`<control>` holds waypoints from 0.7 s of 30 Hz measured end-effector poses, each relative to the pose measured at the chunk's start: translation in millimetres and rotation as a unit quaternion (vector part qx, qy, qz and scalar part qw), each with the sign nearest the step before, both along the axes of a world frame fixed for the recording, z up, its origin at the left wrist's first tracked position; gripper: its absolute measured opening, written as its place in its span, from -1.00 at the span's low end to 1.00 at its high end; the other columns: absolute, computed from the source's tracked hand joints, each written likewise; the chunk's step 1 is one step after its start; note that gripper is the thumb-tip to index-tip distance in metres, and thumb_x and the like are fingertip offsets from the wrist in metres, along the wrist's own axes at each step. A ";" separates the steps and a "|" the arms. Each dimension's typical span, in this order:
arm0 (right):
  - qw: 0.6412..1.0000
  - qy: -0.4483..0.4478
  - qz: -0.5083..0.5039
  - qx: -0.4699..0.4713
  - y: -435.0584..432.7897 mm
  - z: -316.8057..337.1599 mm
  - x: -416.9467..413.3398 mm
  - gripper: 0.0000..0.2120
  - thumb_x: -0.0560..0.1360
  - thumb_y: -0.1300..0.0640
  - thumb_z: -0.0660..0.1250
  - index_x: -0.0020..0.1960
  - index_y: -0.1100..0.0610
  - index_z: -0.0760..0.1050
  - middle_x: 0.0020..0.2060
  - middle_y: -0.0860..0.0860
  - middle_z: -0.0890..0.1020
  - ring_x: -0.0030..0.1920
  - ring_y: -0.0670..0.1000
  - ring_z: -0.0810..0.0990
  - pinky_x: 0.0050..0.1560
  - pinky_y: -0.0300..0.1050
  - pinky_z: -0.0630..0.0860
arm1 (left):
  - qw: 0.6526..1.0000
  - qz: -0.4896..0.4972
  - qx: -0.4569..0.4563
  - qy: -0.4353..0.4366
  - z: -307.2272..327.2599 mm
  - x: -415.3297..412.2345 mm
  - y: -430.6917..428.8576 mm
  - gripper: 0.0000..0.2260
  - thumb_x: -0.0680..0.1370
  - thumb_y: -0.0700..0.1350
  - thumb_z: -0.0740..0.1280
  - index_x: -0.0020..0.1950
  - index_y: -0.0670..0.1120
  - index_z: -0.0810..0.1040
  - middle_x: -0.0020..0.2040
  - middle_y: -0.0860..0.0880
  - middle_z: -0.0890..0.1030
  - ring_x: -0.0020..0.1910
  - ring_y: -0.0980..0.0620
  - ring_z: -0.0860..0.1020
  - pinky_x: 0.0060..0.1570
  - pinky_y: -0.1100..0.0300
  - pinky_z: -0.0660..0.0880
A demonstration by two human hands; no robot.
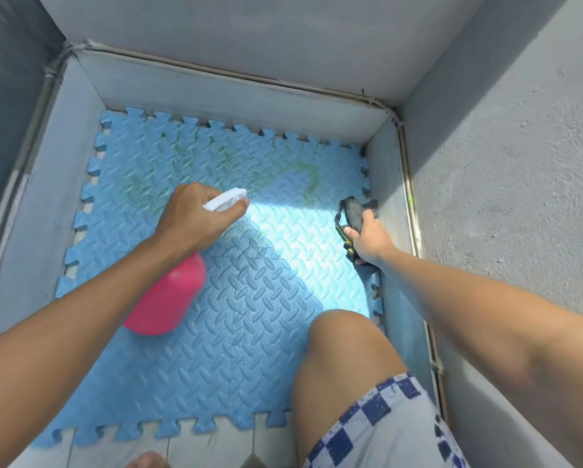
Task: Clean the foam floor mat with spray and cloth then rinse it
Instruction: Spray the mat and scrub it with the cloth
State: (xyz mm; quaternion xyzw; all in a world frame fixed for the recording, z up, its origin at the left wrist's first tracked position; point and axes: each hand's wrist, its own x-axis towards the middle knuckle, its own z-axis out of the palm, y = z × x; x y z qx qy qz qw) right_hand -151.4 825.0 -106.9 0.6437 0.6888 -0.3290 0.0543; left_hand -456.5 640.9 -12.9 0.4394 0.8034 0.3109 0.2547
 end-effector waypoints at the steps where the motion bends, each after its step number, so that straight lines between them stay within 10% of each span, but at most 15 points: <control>1: 1.000 0.000 0.005 0.008 0.0 -0.9 1.6 -0.66 0.62 -0.07 0.28 0.24 0.10 0.27 0.07 0.13 0.40 -0.13 0.17 0.60 -0.52 -0.04 0.61 | 1.000 0.008 0.006 0.010 1.0 0.3 1.8 -0.45 0.50 0.21 0.44 -0.47 -0.14 0.35 -0.55 -0.03 0.34 -0.53 -0.06 0.34 -0.43 0.12 0.28; 8: 0.985 -0.037 0.077 0.149 -24.8 2.6 -15.4 -0.64 0.59 -0.18 0.26 0.18 0.08 0.34 0.08 0.10 0.49 0.02 0.23 0.57 0.01 0.08 0.51 | 1.000 0.014 0.013 -0.004 -6.8 -17.1 19.0 -0.48 0.47 0.24 0.42 -0.38 -0.18 0.43 -0.49 -0.10 0.41 -0.46 -0.07 0.42 -0.37 0.10 0.37; 15: 0.905 0.057 0.385 0.174 -19.4 2.9 -164.4 -0.60 0.57 -0.09 0.32 0.36 -0.01 0.38 0.15 0.11 0.51 0.03 0.24 0.59 -0.05 0.08 0.53 | 0.997 0.069 0.004 0.044 -10.2 -13.4 26.0 -0.46 0.52 0.22 0.37 -0.36 -0.25 0.48 -0.49 -0.18 0.44 -0.43 -0.22 0.47 -0.36 0.01 0.41; 21: 0.944 0.011 0.216 0.248 86.1 -5.6 -155.4 -0.63 0.66 -0.04 0.17 0.43 0.00 0.41 0.24 0.19 0.50 0.08 0.31 0.58 0.00 0.08 0.48 | 0.999 0.040 0.001 -0.003 -17.6 -14.8 32.7 -0.49 0.46 0.22 0.43 -0.40 -0.09 0.29 -0.48 0.01 0.30 -0.42 -0.05 0.33 -0.33 0.11 0.27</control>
